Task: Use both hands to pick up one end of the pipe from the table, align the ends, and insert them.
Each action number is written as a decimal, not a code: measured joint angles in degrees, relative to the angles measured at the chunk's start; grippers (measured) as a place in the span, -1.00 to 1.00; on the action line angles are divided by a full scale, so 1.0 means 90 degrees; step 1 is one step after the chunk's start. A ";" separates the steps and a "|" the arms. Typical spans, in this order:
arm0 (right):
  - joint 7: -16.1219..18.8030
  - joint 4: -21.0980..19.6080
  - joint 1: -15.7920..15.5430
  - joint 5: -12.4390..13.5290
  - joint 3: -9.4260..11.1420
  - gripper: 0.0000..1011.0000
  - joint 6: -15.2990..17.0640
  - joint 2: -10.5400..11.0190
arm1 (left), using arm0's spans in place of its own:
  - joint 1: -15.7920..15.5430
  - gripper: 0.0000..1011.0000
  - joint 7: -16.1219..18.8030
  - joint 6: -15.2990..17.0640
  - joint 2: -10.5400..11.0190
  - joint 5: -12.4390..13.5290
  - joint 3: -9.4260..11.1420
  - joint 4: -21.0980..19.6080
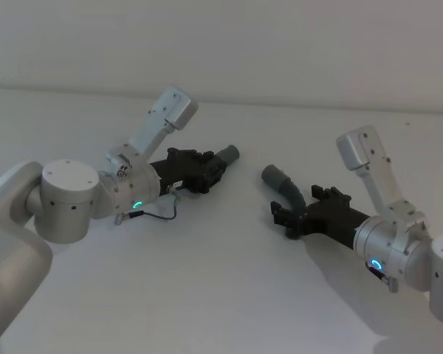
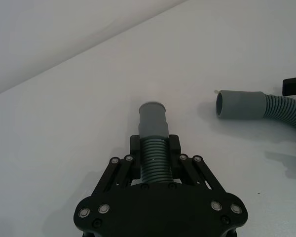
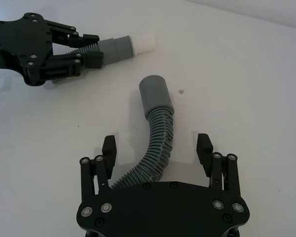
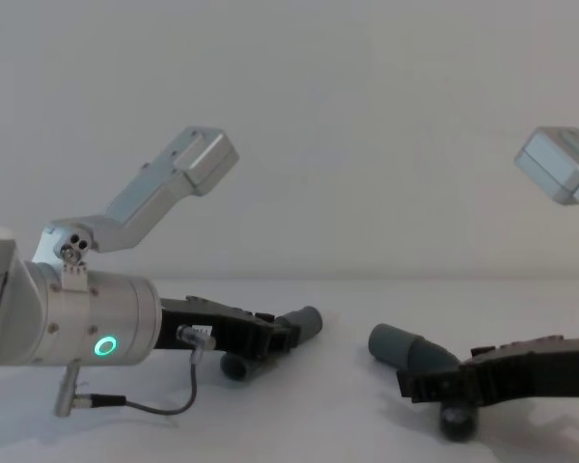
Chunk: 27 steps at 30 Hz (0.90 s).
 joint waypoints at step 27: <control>0.0027 0.0018 -0.0004 -0.0035 0.0001 -0.51 0.0003 -0.0012 | 0.0000 -0.37 0.0000 0.0000 0.0000 0.0000 0.0000 0.0000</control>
